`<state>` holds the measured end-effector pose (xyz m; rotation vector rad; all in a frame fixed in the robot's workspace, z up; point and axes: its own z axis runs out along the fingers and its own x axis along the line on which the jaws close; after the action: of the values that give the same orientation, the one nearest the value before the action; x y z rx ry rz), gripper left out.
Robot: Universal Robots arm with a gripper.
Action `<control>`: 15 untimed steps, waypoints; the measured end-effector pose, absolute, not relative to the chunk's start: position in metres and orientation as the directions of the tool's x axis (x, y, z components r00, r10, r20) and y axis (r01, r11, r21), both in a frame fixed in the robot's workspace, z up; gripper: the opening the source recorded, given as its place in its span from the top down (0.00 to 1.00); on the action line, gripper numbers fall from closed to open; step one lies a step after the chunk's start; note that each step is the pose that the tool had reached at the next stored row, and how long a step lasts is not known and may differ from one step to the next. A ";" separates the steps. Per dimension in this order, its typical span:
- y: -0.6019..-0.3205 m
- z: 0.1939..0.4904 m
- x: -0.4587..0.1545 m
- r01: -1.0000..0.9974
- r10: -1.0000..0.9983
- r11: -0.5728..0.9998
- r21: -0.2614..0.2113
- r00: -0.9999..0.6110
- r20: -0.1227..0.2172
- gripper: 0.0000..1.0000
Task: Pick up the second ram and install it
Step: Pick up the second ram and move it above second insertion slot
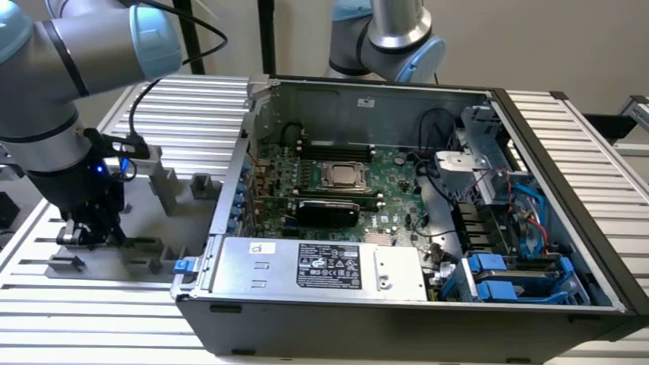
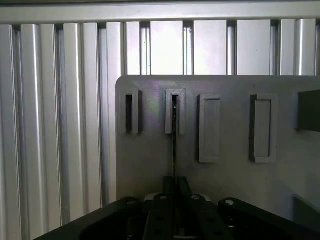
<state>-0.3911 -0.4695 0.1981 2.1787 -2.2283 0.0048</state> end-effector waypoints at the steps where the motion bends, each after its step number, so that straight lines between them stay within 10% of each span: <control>1: -0.470 0.198 -0.391 -1.000 -1.000 0.023 0.016 -0.022 0.020 1.00; 15: -0.469 0.198 -0.391 -0.999 -0.999 0.037 0.015 -0.036 0.020 1.00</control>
<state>-0.3911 -0.4695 0.1980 2.1628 -2.2436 0.0045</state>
